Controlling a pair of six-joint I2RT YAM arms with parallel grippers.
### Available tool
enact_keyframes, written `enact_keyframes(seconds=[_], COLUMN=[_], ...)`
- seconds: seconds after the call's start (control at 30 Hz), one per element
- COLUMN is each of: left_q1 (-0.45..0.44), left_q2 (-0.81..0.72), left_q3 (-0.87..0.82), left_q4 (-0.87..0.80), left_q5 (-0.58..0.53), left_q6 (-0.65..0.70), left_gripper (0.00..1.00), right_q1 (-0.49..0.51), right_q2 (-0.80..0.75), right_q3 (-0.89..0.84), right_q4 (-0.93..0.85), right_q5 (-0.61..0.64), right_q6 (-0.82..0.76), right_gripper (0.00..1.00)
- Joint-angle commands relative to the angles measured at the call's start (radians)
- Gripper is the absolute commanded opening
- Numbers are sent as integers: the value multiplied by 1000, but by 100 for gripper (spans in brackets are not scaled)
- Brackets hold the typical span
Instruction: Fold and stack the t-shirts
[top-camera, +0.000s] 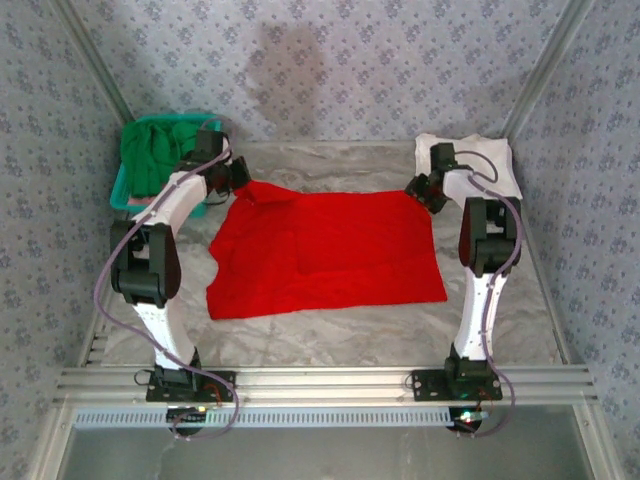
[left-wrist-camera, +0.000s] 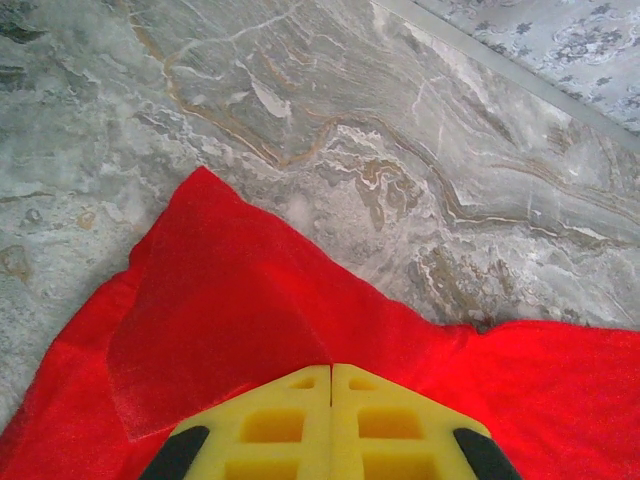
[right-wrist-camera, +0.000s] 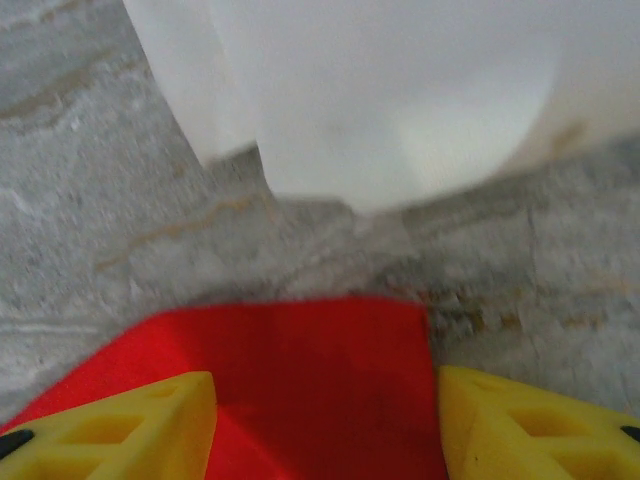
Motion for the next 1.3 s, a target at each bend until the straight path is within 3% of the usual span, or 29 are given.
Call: enact_keyframes(seconds=[0.0,0.37,0.67,0.87,0.97,1.07,1.13,1.27], left_q1=[5,9,11,15,22,36,52,67], left_q2=[-48,-61,-45,-53,-68,-93,-115,-147], left_q3=[-7,-10,-7,-4,-7,-29,-57,-89], left_q4=[31,29,41,34,21,12,18,7], left_q5=[29,38,50,37,23,1,-5,-22], left_q6=[16,22,15,21,30,39,40,54], left_gripper=[0,0,0,0,0,0,0,0], right_q1=[9,-14,-39,-36,-24,-14,-7,9], right_q2=[-39,-26,81,79,35,-14,-46,-91], right_q3=[-36,-36,71,93,73,59,46,32], right_q4=[-65,78,78,63,63,48,45,50], right_q5=[45,-125,-117,-124,-106,-88,-74,-5], right_q6=[40,63,18,15,-29,-51,-72,-145], right_gripper=[63,59,55,32,17,10,0,0])
